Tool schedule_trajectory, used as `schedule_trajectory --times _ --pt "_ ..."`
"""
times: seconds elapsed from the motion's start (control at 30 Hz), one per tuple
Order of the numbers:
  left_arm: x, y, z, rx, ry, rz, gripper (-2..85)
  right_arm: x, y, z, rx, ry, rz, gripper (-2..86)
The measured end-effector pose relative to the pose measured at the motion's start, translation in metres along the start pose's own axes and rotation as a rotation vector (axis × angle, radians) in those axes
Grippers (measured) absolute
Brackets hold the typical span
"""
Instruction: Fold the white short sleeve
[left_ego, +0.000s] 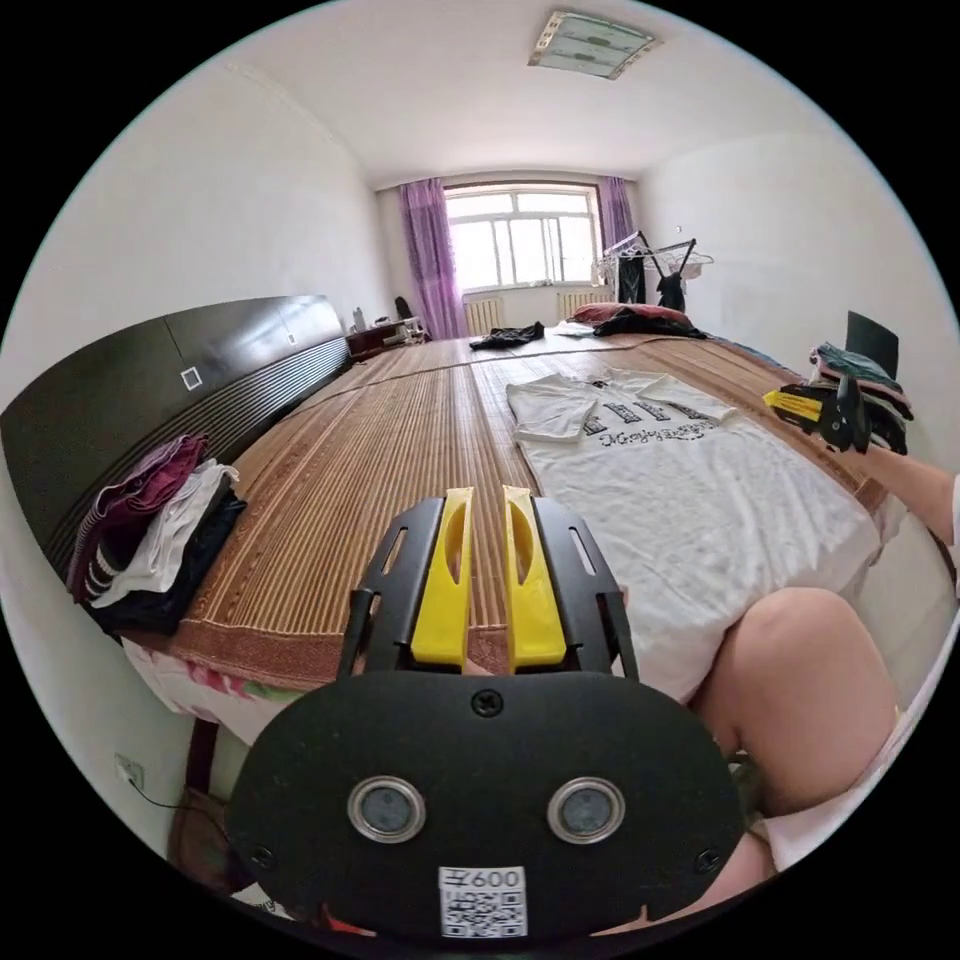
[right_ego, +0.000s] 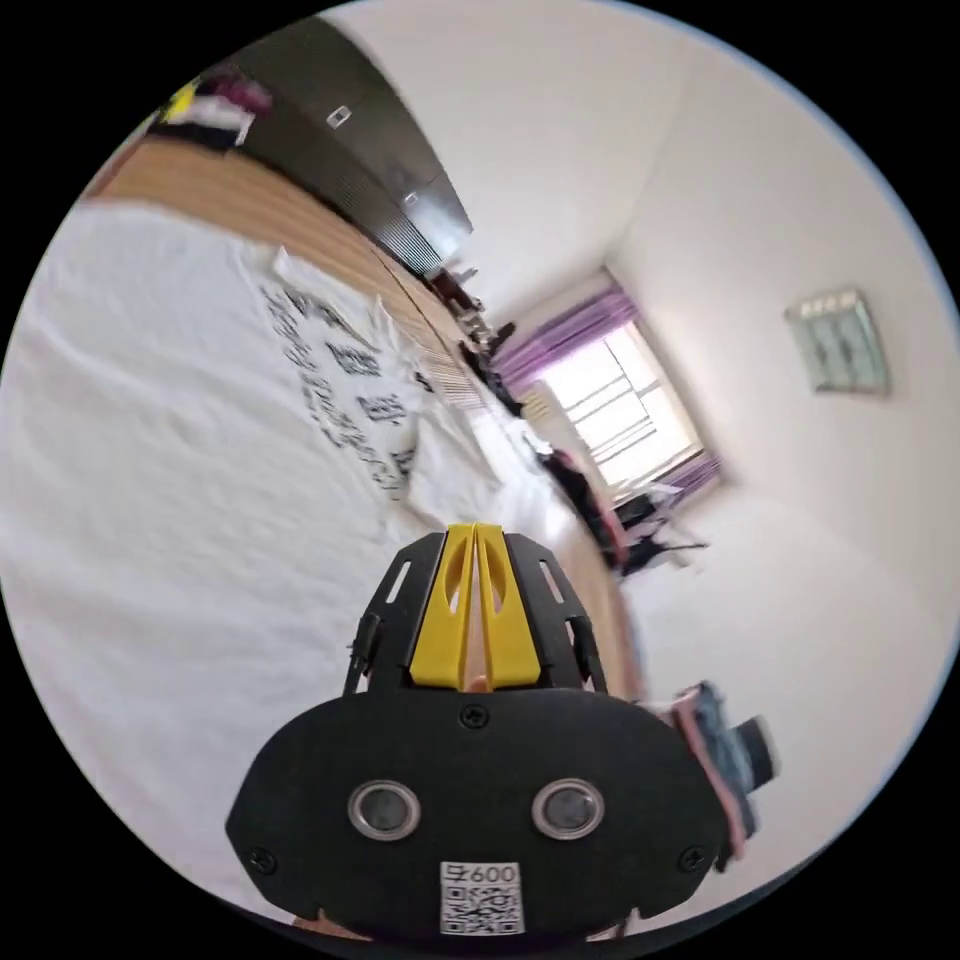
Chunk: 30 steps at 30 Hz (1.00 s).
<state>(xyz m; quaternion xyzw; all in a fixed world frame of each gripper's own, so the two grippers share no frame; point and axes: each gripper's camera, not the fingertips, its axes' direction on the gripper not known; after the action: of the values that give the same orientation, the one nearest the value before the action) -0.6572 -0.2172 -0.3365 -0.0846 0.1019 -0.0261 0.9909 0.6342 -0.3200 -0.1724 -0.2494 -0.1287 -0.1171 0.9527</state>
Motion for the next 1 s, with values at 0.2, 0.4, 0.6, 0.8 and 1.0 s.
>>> schedule_trajectory --times 0.2,0.4,0.6,0.8,1.0 --pt "-0.010 -0.047 -0.035 -0.142 0.386 -0.067 1.1 0.020 0.021 -0.072 -0.074 -0.447 0.369 -0.8" --pt "-0.038 -0.069 -0.009 -0.383 0.755 -0.331 0.9 0.015 0.043 -0.096 -0.118 -0.399 0.420 -0.8" --pt "-0.090 -0.052 -0.066 -0.330 0.941 -0.564 0.4 0.080 0.089 -0.128 -0.024 -0.620 0.631 -0.8" --pt "-0.099 -0.074 -0.177 -0.380 0.770 -0.449 1.0 0.153 0.134 -0.158 -0.047 -0.793 0.842 -0.7" --pt "-0.081 -0.072 -0.252 -0.383 0.882 -0.452 6.5 0.190 0.154 -0.227 -0.034 -0.706 0.909 1.8"
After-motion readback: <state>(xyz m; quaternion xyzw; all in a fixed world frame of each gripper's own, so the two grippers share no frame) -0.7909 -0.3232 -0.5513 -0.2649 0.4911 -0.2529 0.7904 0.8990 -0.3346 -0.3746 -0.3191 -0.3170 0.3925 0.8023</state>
